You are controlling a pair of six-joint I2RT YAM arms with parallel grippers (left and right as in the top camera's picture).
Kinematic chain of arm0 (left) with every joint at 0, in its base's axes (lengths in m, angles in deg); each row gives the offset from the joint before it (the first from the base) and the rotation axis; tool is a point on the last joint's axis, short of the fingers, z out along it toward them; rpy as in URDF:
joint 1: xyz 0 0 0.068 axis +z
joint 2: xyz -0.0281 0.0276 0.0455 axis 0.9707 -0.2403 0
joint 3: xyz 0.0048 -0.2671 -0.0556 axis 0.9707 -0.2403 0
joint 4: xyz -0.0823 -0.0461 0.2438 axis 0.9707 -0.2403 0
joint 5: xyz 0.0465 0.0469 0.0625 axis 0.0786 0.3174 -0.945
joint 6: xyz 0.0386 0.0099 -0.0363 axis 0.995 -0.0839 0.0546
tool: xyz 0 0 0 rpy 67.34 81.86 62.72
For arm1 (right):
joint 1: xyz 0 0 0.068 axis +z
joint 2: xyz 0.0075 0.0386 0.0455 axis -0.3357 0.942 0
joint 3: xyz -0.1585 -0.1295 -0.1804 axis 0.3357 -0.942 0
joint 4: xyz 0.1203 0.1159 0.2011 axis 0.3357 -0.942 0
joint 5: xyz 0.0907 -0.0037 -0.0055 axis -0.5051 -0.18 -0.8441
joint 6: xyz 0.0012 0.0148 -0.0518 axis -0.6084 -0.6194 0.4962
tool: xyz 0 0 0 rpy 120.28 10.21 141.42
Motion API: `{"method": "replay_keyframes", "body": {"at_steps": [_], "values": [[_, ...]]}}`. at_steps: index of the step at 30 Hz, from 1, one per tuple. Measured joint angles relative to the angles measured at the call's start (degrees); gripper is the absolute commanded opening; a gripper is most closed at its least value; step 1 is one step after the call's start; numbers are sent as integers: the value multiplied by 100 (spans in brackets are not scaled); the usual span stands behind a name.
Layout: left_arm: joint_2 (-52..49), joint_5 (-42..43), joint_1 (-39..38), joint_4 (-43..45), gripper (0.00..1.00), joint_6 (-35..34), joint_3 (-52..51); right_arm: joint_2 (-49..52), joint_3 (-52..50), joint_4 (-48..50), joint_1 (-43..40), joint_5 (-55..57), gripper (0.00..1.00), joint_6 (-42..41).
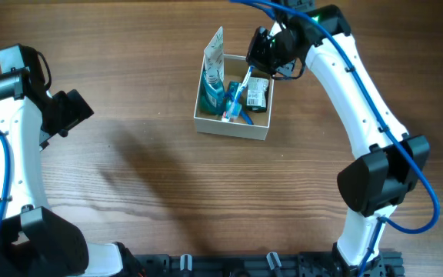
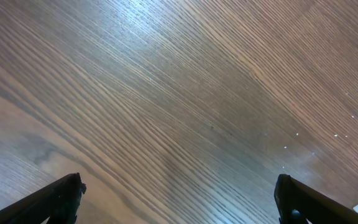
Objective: Pack container
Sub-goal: 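Lower the toothbrush into the box and open the right gripper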
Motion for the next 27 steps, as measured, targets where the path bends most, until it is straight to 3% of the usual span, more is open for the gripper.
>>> {"method": "replay_keyframes", "body": {"at_steps": [2,6,9,15,21,27], "values": [[0,0,0,0,100,0,0,0,-17,2,0,50,14,-293],[0,0,0,0,100,0,0,0,-26,4,0,138,36,-599],[0,0,0,0,100,0,0,0,-26,2,0,146,64,-730],[0,0,0,0,100,0,0,0,-26,2,-4,240,100,-702],[0,0,0,0,100,0,0,-11,-26,-254,-184,710,100,-422],[0,0,0,0,100,0,0,-660,-70,-481,-713,2072,100,348]]}}
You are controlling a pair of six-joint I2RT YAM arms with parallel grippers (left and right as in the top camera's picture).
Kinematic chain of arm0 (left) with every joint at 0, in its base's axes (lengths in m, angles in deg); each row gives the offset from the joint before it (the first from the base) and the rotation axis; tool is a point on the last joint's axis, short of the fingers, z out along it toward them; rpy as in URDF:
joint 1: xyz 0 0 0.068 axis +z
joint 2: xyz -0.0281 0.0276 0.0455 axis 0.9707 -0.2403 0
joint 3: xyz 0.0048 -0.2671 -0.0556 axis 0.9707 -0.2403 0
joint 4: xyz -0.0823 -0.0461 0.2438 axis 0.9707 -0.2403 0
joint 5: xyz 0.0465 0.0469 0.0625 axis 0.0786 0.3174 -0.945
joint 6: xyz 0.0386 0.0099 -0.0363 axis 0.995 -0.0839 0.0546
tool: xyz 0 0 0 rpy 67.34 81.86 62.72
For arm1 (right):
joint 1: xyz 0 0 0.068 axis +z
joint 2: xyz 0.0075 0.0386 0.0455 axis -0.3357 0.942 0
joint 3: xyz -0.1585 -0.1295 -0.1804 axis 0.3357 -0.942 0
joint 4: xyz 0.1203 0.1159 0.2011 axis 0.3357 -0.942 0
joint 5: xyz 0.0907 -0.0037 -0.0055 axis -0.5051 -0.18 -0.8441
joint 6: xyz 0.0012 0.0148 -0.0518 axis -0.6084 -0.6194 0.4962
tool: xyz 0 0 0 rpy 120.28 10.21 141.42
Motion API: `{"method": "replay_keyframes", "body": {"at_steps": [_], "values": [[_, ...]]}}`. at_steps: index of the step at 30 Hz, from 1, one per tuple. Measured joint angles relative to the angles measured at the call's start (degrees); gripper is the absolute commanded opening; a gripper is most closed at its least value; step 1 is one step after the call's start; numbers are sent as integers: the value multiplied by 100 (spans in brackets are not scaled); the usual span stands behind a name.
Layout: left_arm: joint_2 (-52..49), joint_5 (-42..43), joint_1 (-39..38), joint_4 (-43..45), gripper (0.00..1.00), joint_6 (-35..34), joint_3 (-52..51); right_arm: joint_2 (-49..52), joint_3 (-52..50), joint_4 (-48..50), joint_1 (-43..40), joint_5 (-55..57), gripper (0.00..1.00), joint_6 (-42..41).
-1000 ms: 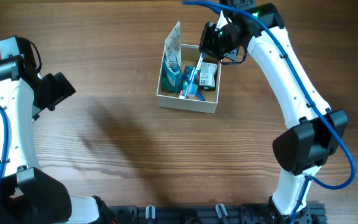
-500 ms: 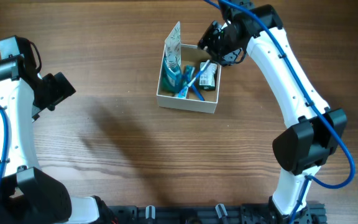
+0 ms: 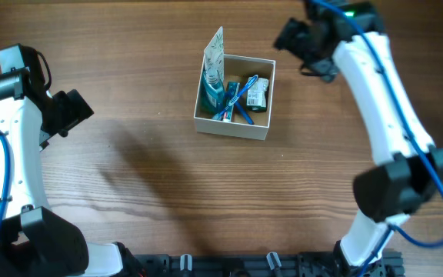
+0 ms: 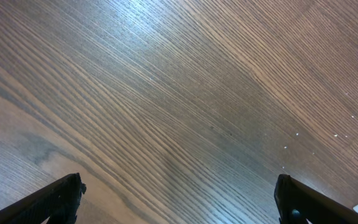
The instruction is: Pack container
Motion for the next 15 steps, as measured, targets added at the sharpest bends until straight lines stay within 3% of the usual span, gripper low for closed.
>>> {"method": "replay_keyframes", "body": {"at_steps": [8,15], "values": [[0,0,0,0,100,0,0,-1582,31,-791,-223,929,100,1644],[0,2,0,0,100,-2,0,-1687,26,-1445,-522,1078,100,1762]]}}
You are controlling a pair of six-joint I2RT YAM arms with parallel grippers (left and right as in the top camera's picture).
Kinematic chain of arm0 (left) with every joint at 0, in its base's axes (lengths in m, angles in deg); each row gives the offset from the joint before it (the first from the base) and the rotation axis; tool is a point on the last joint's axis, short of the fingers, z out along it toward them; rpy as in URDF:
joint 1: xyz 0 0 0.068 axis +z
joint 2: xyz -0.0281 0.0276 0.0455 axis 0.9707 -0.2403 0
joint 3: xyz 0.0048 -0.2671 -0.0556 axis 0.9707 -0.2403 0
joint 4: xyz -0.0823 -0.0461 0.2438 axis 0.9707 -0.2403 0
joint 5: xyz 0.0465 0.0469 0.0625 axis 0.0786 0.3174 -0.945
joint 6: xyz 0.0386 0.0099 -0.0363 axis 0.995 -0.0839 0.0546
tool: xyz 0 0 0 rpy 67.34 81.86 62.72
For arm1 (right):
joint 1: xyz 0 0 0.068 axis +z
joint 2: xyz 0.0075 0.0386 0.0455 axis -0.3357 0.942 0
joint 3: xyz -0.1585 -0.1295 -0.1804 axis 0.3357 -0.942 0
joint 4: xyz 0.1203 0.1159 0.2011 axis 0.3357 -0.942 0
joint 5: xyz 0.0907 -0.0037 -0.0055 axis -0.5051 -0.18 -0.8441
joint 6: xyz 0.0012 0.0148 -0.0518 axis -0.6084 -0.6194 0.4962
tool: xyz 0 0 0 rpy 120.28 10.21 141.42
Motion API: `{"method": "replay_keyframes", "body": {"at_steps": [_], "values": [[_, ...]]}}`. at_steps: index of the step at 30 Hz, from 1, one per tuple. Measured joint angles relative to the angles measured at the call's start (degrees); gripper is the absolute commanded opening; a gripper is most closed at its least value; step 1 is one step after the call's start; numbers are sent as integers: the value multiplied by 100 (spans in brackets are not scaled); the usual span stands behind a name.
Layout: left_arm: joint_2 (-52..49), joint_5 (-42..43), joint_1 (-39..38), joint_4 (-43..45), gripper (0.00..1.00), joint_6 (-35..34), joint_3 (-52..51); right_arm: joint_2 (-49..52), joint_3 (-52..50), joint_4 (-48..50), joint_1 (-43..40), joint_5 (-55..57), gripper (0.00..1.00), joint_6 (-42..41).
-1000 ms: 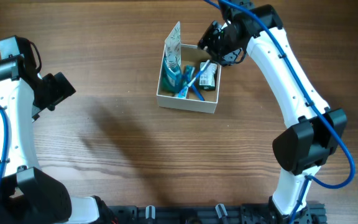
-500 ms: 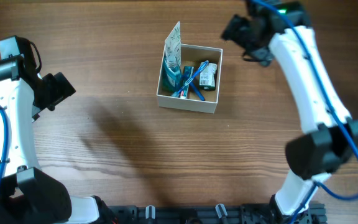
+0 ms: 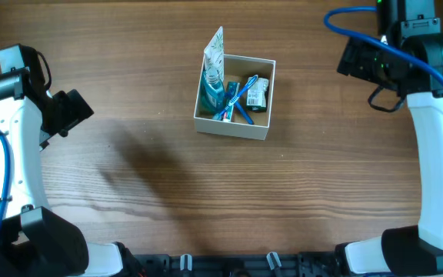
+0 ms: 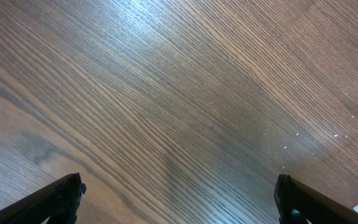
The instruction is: Pack container
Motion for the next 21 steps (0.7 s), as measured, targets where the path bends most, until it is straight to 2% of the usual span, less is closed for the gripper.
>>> {"method": "replay_keyframes", "body": {"at_steps": [5,16,21], "values": [[0,-2,0,-2,100,2,0,-210,-4,-155,0,0,100,-22],[0,0,0,-2,100,2,0,-2052,-2,-435,0,13,100,-448],[0,0,0,0,100,2,0,-2155,-2,-459,0,-85,100,-479]]}}
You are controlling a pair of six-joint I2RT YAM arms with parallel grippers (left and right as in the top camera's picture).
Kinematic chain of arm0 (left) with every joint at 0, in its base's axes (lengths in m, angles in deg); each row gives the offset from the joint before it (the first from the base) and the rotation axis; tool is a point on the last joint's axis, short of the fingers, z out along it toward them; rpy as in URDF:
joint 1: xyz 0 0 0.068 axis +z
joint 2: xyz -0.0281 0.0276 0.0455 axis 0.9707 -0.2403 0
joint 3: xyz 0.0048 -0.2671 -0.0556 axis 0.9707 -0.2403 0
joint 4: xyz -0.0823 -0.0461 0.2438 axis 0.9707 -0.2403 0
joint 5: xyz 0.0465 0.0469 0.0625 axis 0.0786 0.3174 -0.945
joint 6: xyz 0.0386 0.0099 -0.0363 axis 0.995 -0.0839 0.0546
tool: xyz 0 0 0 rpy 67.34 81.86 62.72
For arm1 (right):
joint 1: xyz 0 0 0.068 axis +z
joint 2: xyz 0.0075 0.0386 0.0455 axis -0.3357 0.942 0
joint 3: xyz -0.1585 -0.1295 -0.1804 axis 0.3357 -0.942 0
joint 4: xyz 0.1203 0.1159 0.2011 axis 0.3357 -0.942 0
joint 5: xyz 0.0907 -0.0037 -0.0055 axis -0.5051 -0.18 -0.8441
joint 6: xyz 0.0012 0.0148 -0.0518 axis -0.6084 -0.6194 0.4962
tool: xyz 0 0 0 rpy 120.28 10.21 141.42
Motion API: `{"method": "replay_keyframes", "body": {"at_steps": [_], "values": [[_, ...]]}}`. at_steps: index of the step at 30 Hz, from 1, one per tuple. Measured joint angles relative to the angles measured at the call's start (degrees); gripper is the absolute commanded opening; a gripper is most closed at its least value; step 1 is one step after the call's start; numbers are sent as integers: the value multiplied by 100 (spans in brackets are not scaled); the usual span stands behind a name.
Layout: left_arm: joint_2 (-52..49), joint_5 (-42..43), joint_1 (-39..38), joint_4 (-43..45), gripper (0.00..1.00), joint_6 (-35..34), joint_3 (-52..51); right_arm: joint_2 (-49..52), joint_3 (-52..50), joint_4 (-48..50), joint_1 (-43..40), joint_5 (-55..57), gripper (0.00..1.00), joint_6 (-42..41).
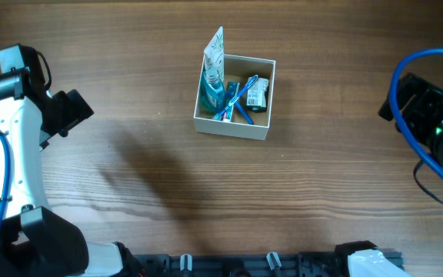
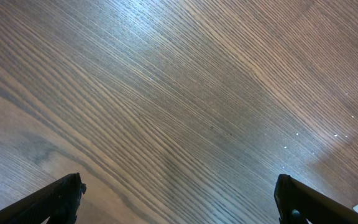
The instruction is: Pack container
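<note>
The white box [image 1: 230, 126] stands at the table's far centre. Inside it are a teal and white pouch [image 1: 214, 71] upright against the left wall, a blue toothbrush [image 1: 235, 95] lying across the middle, and a dark packet [image 1: 258, 94] on the right. My left gripper [image 1: 74, 112] hangs far left of the box. In the left wrist view the left gripper [image 2: 179, 190] is open over bare wood, nothing between its fingers [image 2: 61, 198]. My right arm [image 1: 425, 115] is at the right edge, far from the box. Its fingers cannot be made out.
A wooden table [image 1: 206, 192] carries only the box. A blue cable [image 1: 406, 73] loops over the right arm. A black rail [image 1: 244, 265] runs along the near edge between the two arm bases.
My right arm has moved from the upper right, near the far edge, down to the right edge of the view. The box, its contents and the left arm are unchanged.
My right gripper was first over the box's right half with the blue toothbrush tilted up beneath it. Then the toothbrush lay in the box and the gripper was off to the upper right. It stood farther right after that, and is now at the right edge.
</note>
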Motion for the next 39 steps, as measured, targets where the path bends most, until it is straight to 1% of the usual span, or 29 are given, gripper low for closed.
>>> {"method": "replay_keyframes", "body": {"at_steps": [15,18,21,25,27,29,31,32,33,39], "values": [[0,0,0,0,100,0,0,96,-11,-28,0,-308,100,15],[0,-2,0,0,100,0,0,70,-227,188,0,-310,100,153],[0,2,0,0,100,0,0,-9,-793,778,0,-310,100,439],[0,0,0,-2,100,0,0,-415,-1996,2033,0,-304,100,726],[0,0,0,0,100,0,0,-861,-2813,2782,0,-282,100,811],[0,11,0,0,100,-2,0,-1357,-3453,3261,0,-236,100,868],[0,4,0,2,100,0,0,-1937,-4181,4205,0,-192,100,1056],[0,4,0,0,100,0,0,-2216,-4531,4529,0,-195,100,1169],[0,2,0,0,100,0,0,-2387,-4743,4677,0,-195,100,1287],[0,-2,0,-2,100,0,0,-3261,-6666,6623,0,-197,100,2000]]}}
